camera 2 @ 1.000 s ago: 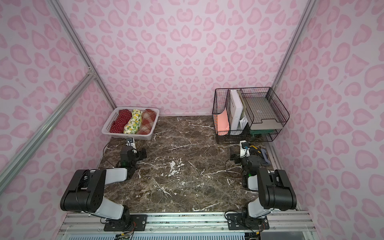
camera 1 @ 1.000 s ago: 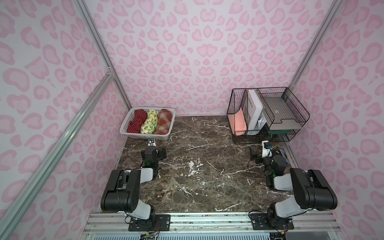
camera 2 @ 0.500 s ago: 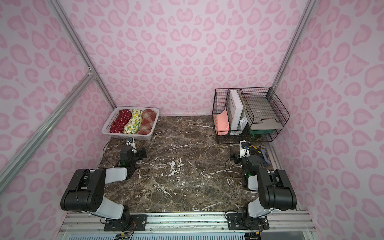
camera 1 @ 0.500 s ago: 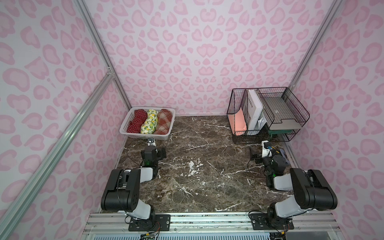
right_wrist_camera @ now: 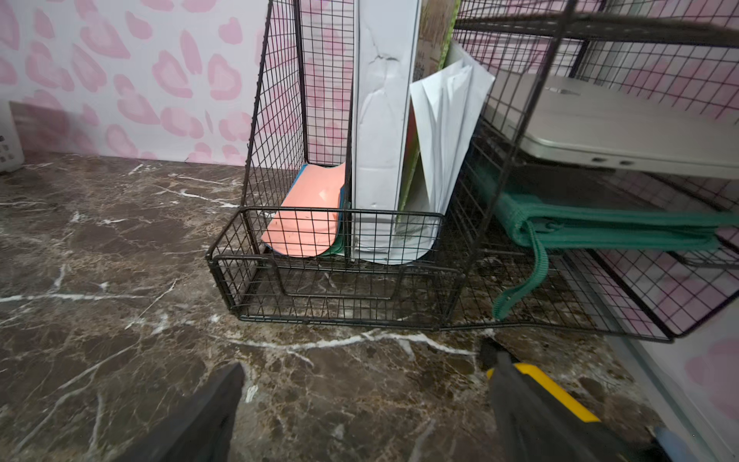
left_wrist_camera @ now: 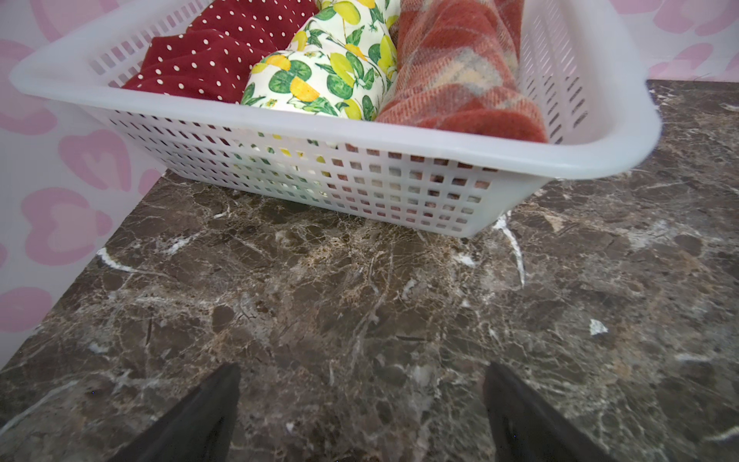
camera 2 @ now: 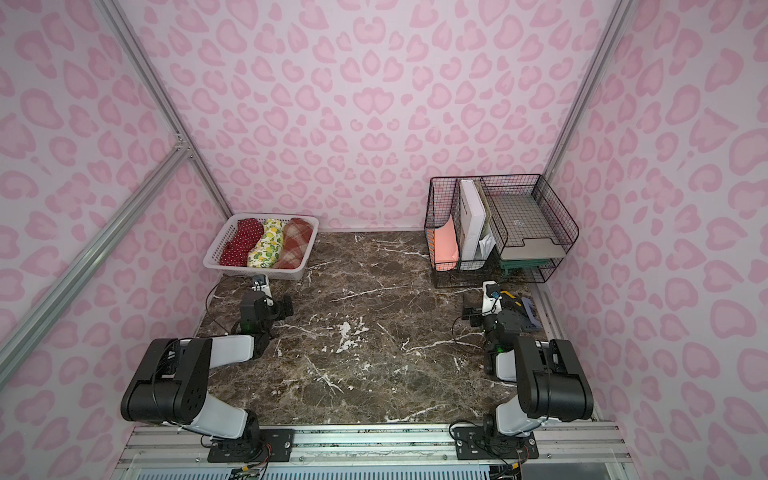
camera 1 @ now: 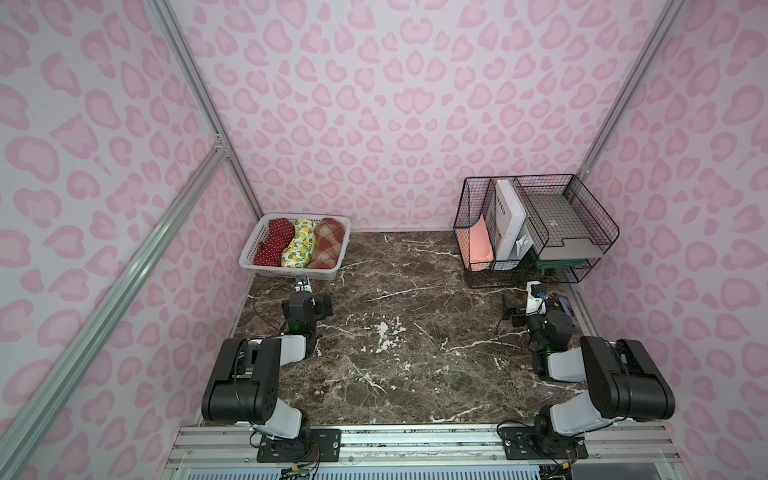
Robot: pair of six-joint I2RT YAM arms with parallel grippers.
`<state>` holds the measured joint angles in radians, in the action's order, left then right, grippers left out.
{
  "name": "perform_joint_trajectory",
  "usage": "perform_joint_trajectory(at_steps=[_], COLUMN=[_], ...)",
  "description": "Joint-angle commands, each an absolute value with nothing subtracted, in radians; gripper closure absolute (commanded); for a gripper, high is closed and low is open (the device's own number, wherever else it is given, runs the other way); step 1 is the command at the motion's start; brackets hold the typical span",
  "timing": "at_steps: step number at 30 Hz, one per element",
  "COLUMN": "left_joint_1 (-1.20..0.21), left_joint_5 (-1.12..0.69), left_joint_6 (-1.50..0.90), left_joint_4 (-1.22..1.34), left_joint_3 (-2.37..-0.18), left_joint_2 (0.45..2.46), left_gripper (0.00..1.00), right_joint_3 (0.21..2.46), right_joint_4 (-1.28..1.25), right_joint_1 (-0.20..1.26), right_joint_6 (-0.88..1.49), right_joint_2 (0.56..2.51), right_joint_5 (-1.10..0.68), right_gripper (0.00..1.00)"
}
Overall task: Roll up the skirts
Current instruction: Reset both arms
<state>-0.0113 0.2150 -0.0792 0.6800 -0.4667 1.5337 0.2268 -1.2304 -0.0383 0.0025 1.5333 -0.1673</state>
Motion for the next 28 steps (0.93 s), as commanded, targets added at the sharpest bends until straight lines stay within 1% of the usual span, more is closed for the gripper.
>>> perform_joint_trajectory(at_steps=[1, 2, 20, 21, 23, 24, 28], left_joint_1=[-0.01, -0.011, -0.011, -0.01, -0.011, -0.011, -0.01], left_joint_5=[0.209, 0.208, 0.208, 0.208, 0.208, 0.209, 0.208], left_joint_6=[-0.078, -0.077, -0.077, -0.078, -0.077, -0.077, -0.078], left_joint_4=[0.695, 0.695, 0.695, 0.695, 0.694, 0.695, 0.695], left_joint_3=[-0.466, -0.465, -0.465, -0.466, -0.465, -0.466, -0.465], left_joint_2=[1.529, 1.53, 1.529, 1.529, 1.529, 1.529, 1.529], left_gripper=[0.01, 0.01, 0.01, 0.01, 0.01, 0.01, 0.01], right_joint_3=[0.214, 0.214, 0.222, 0.227, 0.241, 0.245, 0.237], right_joint_4=[-1.281, -1.278, -1.265, -1.257, -1.235, -1.226, -1.236], right_joint_1=[-0.075, -0.072, -0.063, -0.061, -0.045, -0.044, -0.045], right_joint_6=[-0.028, -0.045, -0.051, -0.045, -0.01, -0.002, 0.002], right_joint_2=[1.534, 1.531, 1.534, 1.535, 1.541, 1.542, 1.535], right_joint_5=[-0.314, -0.342, -0.323, -0.314, -0.183, -0.158, -0.144], right_gripper=[0.0, 0.0, 0.0, 0.0, 0.0, 0.0, 0.0])
